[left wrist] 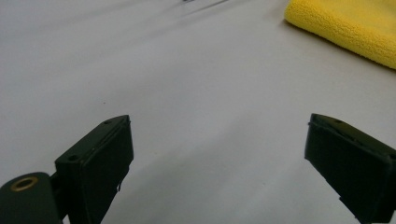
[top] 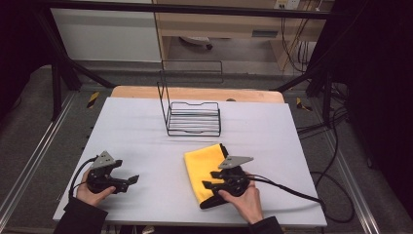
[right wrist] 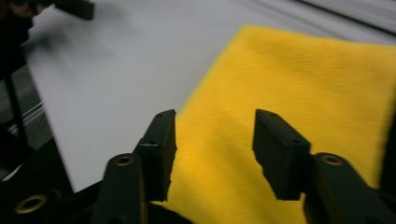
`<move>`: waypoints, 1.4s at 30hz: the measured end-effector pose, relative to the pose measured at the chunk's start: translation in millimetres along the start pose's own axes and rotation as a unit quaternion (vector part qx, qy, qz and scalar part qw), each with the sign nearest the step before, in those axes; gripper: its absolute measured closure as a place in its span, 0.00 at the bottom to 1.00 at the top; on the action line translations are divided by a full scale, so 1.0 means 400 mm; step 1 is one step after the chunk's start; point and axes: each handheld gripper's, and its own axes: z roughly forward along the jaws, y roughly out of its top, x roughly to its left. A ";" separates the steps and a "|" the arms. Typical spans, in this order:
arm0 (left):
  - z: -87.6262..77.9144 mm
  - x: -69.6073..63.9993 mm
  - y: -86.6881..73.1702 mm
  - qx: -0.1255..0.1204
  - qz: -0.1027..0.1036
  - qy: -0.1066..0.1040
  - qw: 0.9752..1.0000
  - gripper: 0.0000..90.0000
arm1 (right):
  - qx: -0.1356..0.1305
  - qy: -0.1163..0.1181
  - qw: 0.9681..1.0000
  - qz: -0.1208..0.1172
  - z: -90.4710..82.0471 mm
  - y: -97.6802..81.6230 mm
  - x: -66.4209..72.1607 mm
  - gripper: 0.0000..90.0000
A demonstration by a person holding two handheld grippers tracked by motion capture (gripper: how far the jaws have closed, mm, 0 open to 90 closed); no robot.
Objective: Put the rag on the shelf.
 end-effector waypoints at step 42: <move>0.072 -0.131 0.107 0.005 -0.034 -0.020 0.999 0.14 | 0.043 -0.029 0.995 0.090 -0.063 -0.109 -0.141 0.64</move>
